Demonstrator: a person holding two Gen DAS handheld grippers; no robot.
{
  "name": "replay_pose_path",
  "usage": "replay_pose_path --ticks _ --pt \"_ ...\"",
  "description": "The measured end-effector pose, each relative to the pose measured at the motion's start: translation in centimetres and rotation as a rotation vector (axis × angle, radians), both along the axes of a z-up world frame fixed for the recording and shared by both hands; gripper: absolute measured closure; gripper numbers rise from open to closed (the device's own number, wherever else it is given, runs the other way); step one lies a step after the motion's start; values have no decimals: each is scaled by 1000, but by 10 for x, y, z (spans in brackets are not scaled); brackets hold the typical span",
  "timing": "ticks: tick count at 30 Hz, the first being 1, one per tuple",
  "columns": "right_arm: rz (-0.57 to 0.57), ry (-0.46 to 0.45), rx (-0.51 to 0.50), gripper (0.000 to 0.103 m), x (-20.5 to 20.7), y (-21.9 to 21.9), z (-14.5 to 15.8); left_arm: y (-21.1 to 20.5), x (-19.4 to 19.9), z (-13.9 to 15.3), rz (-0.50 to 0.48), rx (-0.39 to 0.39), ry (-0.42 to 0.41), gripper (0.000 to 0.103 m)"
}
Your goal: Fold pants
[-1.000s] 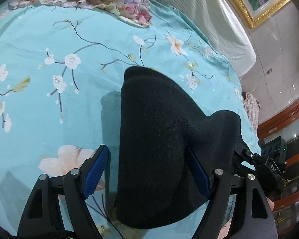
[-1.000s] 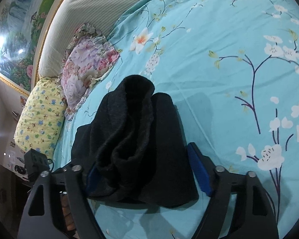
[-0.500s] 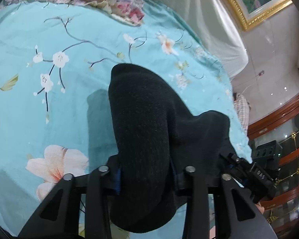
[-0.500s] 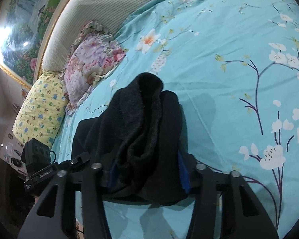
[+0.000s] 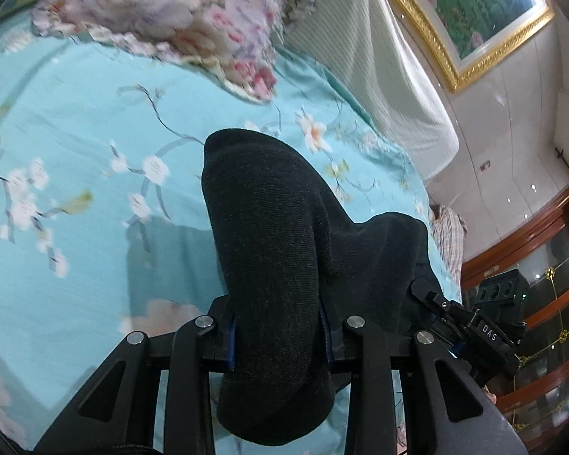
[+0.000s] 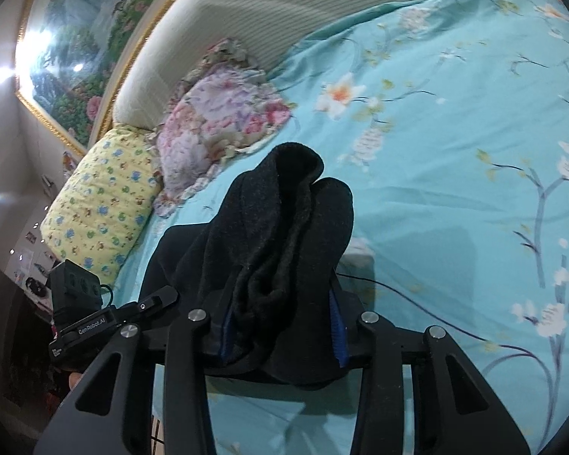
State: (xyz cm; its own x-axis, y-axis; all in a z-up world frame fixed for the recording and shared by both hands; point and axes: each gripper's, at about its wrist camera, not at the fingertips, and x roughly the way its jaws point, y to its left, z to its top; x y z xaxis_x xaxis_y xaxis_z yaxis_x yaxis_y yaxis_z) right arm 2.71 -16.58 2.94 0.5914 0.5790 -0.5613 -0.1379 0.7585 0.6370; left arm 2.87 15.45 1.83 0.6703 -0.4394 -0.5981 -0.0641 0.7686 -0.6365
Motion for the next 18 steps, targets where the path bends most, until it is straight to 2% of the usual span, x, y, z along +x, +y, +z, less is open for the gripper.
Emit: replay_pose_path --ticks 7,18 --pt "69 -11 15 62 23 46 8 51 -11 12 89 45 -14 72" --pt "179 -33 9 62 62 130 5 125 -9 14 212 135 -2 71"
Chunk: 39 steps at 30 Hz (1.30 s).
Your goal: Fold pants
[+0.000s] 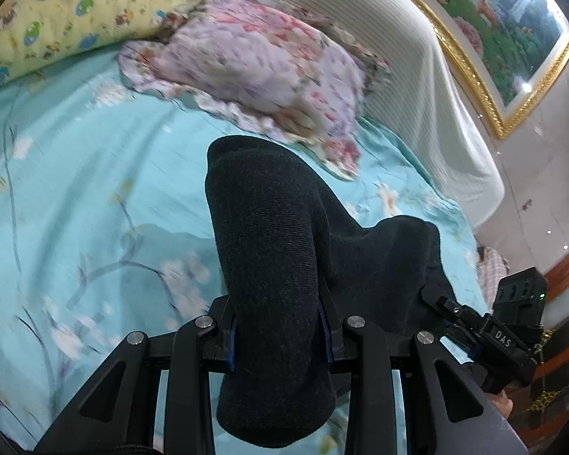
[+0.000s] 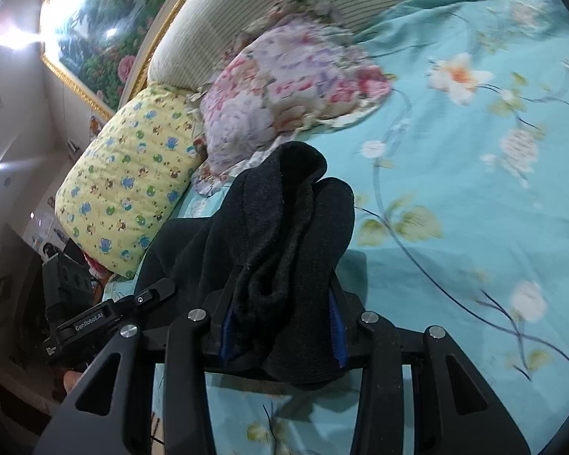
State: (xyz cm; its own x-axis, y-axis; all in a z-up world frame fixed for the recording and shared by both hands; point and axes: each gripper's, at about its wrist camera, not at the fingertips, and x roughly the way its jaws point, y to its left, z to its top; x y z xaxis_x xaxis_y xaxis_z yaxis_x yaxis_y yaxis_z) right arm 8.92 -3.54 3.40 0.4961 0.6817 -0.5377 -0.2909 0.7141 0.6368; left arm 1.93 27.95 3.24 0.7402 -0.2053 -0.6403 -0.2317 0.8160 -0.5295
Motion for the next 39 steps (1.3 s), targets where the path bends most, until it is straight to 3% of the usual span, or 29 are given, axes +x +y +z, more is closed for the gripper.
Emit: replay_pose_path --ticks 4,12,24,28,34,39 --pt "26 -24 -13 62 17 25 2 16 4 -1 31 39 8 71" --pt "76 -43 -55 62 40 59 -3 35 11 -11 75 41 30 71" --pt "90 -14 -66 60 50 63 -16 36 14 -27 81 47 55 68" --pt "89 -13 -76 54 51 63 -20 36 13 -31 78 60 68 59" --pt "65 7 -104 40 53 58 -28 31 9 -29 74 109 70 34" --pt "70 0 -105 30 51 56 -28 31 4 -31 82 118 82 28"
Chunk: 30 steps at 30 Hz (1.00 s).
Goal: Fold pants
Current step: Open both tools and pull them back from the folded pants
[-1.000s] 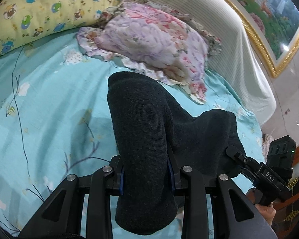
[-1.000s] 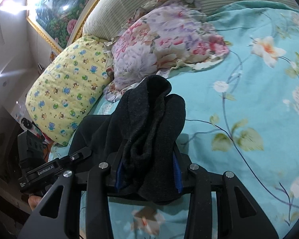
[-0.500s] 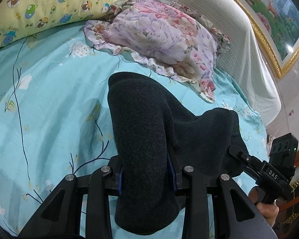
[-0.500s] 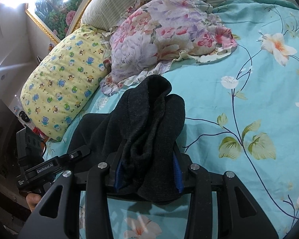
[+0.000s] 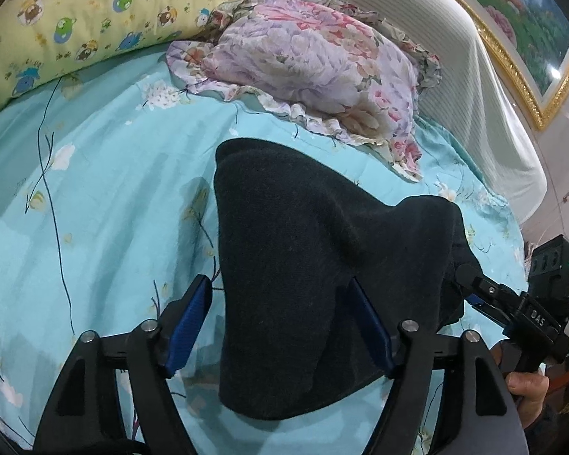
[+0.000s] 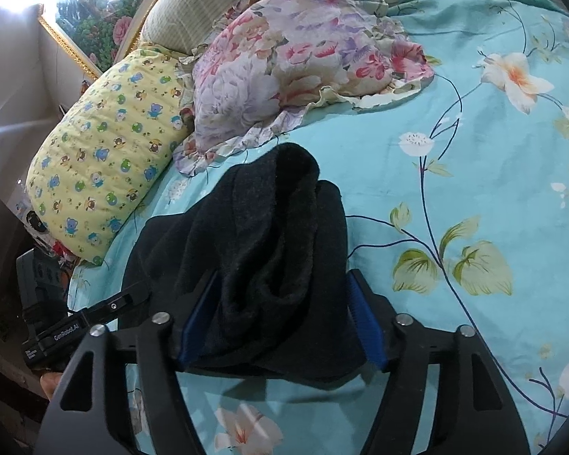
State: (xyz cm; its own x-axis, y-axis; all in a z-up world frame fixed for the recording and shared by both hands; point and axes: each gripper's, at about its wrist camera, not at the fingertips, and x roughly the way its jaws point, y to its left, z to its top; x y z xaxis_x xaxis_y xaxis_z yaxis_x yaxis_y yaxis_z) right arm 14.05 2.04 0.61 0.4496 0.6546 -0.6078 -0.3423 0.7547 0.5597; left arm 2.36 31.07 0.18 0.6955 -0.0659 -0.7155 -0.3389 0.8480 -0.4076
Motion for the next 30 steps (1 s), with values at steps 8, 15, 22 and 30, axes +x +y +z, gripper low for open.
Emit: replay_pose_path --ticks 8,15,22,30 --pt "15 -34 -21 27 -9 -1 4 1 -10 -3 0 -17 2 26" --pt "12 -33 -22 26 -14 -3 4 1 -15 -3 5 -23 0 24" --pt "15 -52 -11 20 -24 -6 8 -6 -29 1 9 2 -14 23" --pt "39 -127 -17 13 -42 -7 17 -27 -49 9 18 118 -14 22"
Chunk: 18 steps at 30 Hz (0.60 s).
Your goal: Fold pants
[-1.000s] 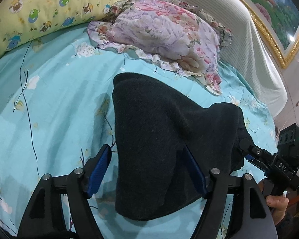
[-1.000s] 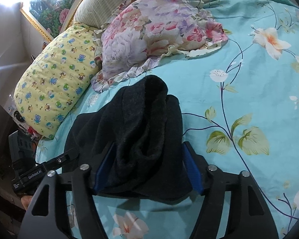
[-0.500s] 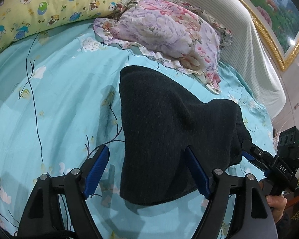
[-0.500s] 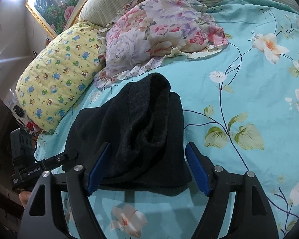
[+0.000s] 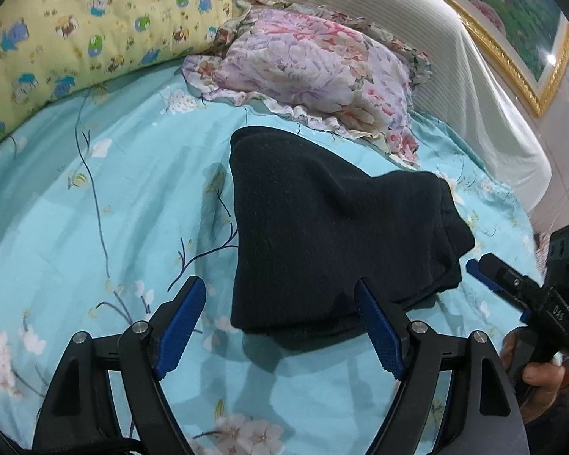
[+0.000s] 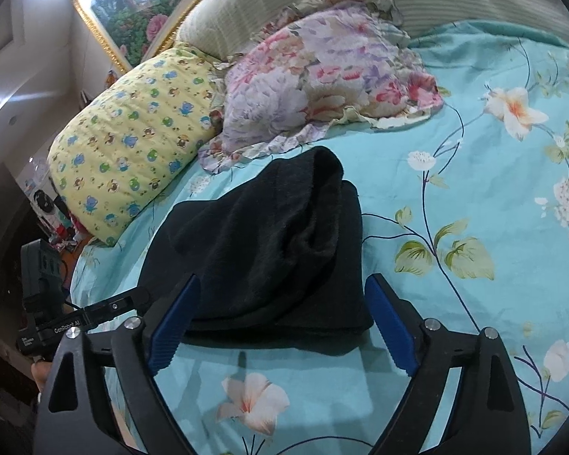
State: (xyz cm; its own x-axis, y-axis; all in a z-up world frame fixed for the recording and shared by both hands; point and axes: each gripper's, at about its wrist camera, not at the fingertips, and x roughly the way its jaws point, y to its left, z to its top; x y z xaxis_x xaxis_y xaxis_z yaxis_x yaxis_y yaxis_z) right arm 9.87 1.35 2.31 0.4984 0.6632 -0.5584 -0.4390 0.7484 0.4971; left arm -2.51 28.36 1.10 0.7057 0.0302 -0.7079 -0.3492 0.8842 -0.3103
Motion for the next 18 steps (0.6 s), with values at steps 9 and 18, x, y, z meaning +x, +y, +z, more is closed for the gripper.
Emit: replay_pose_path --ticks 9,18 --pt "19 -65 -63 10 -20 4 -2 -29 -9 1 -22 77 3 21" --pt "39 -211 -153 6 -44 15 -3 -44 -13 -4 2 145 10 20"
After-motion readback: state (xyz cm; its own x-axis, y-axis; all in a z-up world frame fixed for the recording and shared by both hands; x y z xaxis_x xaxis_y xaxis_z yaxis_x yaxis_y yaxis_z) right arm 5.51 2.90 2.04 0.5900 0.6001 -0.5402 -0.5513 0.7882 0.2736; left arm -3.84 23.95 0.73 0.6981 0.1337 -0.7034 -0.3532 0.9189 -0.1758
